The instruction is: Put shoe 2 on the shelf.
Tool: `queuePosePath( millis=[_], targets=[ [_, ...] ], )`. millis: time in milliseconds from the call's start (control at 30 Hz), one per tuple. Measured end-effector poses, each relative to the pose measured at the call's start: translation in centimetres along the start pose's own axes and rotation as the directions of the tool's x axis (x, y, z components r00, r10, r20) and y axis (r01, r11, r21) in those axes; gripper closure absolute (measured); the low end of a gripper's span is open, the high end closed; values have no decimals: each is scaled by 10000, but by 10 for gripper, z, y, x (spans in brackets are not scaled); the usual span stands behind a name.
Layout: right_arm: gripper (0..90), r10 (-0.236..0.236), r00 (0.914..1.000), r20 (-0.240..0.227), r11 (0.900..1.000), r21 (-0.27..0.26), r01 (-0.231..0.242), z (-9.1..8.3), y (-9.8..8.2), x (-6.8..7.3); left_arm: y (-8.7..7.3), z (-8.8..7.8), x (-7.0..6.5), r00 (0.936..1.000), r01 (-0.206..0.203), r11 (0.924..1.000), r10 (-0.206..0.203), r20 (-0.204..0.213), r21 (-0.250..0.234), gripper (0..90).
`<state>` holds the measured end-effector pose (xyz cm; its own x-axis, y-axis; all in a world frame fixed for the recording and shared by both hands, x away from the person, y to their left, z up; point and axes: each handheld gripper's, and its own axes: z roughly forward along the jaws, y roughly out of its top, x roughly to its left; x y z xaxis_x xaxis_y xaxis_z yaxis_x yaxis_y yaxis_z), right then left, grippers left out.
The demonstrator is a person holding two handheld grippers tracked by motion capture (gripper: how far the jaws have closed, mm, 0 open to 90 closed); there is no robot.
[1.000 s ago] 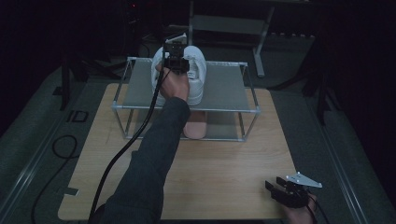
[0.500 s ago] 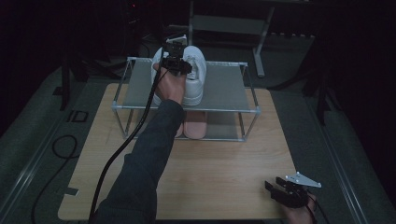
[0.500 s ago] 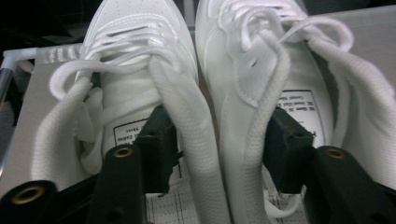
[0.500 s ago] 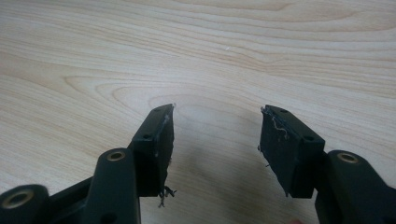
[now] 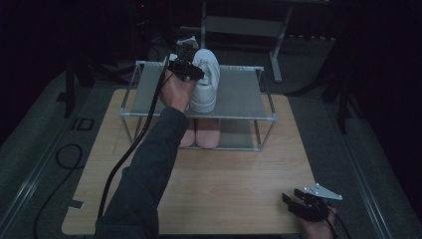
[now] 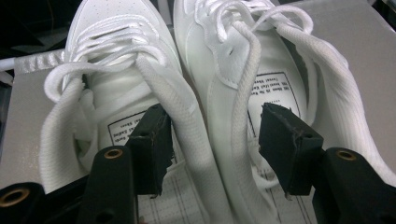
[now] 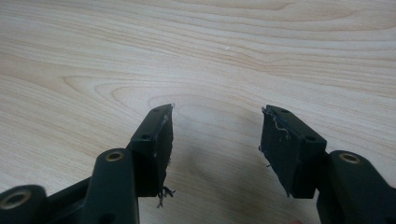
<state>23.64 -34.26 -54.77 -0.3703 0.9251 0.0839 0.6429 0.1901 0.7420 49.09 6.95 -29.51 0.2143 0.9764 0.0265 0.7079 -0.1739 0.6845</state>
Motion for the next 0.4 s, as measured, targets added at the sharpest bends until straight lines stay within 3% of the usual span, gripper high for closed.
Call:
queuePosePath(
  millis=[167,400],
  targets=[
    [429,-5,10000,-4,10000,16,5,0,0,0,-3,-6,2,9994,-314,9995,314,159,-25,482],
    [429,3,10000,5,10000,16,-3,1,0,0,-6,-14,6,9987,-385,9990,393,316,-245,485]
  ],
)
